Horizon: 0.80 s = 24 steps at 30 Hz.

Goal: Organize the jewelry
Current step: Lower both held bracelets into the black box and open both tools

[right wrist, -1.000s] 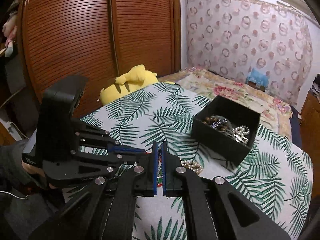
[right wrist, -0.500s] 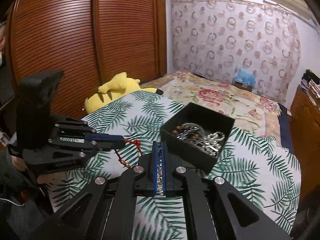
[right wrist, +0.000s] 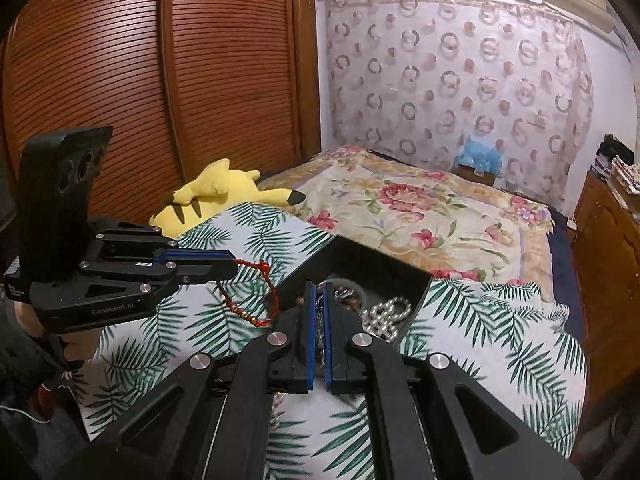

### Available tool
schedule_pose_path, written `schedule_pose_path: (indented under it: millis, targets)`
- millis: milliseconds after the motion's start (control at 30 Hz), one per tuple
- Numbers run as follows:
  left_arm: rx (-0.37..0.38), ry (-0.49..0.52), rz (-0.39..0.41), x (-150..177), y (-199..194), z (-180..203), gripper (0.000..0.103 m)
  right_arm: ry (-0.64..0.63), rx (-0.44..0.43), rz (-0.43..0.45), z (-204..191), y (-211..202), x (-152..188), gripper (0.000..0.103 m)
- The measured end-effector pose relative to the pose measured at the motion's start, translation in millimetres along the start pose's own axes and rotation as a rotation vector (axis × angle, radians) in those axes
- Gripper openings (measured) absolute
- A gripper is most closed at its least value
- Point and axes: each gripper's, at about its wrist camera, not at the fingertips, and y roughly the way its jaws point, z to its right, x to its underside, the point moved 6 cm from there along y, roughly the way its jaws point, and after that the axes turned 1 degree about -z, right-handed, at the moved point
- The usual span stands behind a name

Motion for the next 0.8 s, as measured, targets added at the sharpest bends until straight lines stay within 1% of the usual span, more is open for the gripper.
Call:
schedule_pose_path:
  millis: [333, 400, 567, 800]
  targets:
    - [-0.003, 0.002, -0.003, -30.7, 22.1, -8.6, 0.002, 0.016, 0.005, -0.02, 25.5, 24.0, -11.2, 0.005]
    - [-0.004, 0.003, -0.007, -35.1, 27.9, -11.6, 0.002, 0.025, 0.013, -0.028, 31.3, 30.5, -10.6, 0.008]
    - [-0.004, 0.013, -0.028, -41.9, 45.0, -15.0, 0.002, 0.052, 0.024, -0.055, 41.5, 43.6, -3.9, 0.008]
    - [-0.002, 0.018, -0.053, -46.6, 69.0, -17.8, 0.002, 0.09, 0.039, -0.071, 50.3, 48.0, 8.6, 0.009]
